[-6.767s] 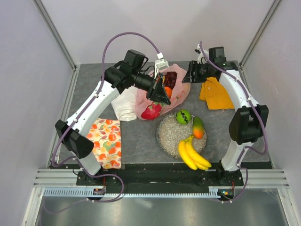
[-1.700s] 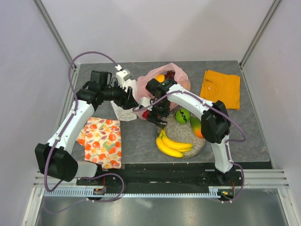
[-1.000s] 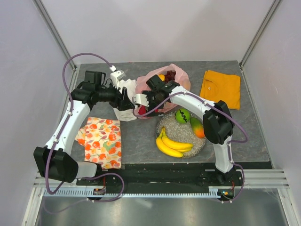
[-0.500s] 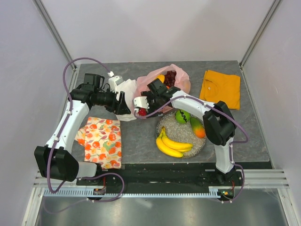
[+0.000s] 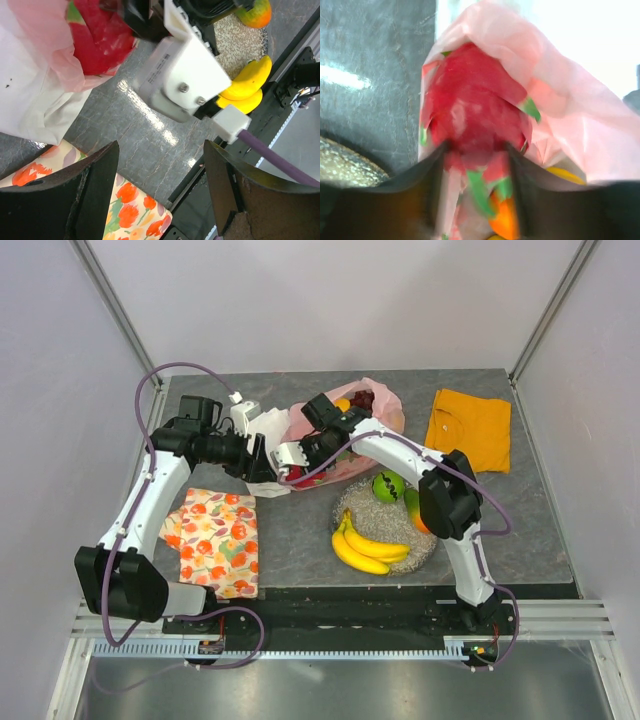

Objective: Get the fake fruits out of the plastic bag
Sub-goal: Take out the fake fruit from the plastic bag.

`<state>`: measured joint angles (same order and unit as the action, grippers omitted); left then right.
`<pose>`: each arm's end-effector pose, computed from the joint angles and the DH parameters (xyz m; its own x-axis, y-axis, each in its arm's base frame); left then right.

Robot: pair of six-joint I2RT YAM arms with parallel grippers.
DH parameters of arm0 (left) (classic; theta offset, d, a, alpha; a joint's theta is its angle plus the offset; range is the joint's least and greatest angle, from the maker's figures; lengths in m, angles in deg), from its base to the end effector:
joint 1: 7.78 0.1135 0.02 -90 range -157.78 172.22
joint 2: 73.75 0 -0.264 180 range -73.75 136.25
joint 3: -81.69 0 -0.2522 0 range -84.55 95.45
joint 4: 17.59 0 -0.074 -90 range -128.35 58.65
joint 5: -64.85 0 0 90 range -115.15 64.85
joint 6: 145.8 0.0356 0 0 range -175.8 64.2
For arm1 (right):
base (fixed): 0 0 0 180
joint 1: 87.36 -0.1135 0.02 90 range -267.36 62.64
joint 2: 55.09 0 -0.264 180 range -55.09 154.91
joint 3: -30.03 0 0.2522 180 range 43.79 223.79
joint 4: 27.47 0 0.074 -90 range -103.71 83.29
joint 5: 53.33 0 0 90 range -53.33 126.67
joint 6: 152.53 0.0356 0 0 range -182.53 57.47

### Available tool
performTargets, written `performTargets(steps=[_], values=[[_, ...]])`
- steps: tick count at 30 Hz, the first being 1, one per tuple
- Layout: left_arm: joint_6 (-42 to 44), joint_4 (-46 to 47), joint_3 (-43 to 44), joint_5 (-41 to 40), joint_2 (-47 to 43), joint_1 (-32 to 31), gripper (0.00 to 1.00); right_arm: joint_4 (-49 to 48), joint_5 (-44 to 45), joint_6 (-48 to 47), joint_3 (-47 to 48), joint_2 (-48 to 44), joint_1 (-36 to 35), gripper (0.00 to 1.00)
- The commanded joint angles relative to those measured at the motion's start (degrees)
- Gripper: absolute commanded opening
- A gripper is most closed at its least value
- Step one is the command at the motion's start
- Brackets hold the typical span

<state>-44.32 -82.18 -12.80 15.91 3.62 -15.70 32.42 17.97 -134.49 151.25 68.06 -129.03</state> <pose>0.2619 -0.0600 0.3228 -0.7167 0.2512 -0.6506 0.6185 0.6600 -0.4265 0.3415 0.3192 0.2311 0.5024 -0.7585 -0.4150 -0.8561 -0.3693 -0.3615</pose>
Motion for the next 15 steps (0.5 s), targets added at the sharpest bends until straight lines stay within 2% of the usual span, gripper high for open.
performTargets(steps=[1,3,10,12,15], values=[[0.6,1.3,-0.5,1.7,-1.2,0.7,0.75,8.6,-3.5,0.9,2.4,2.5,0.0,0.4],[0.4,1.3,-0.6,1.8,-1.4,0.9,0.75,7.6,-4.0,2.3,2.3,1.1,0.4,0.31],[0.3,2.5,0.9,2.1,-1.4,1.1,0.75,7.5,-6.9,6.5,1.4,-12.2,1.5,0.24],[0.2,3.0,1.4,2.3,-1.2,1.2,0.75,8.8,-7.8,8.1,1.1,-14.3,1.4,0.17],[0.0,3.5,2.5,2.7,-0.5,1.2,0.75,9.3,-8.8,12.1,1.2,-17.5,1.2,0.15]])
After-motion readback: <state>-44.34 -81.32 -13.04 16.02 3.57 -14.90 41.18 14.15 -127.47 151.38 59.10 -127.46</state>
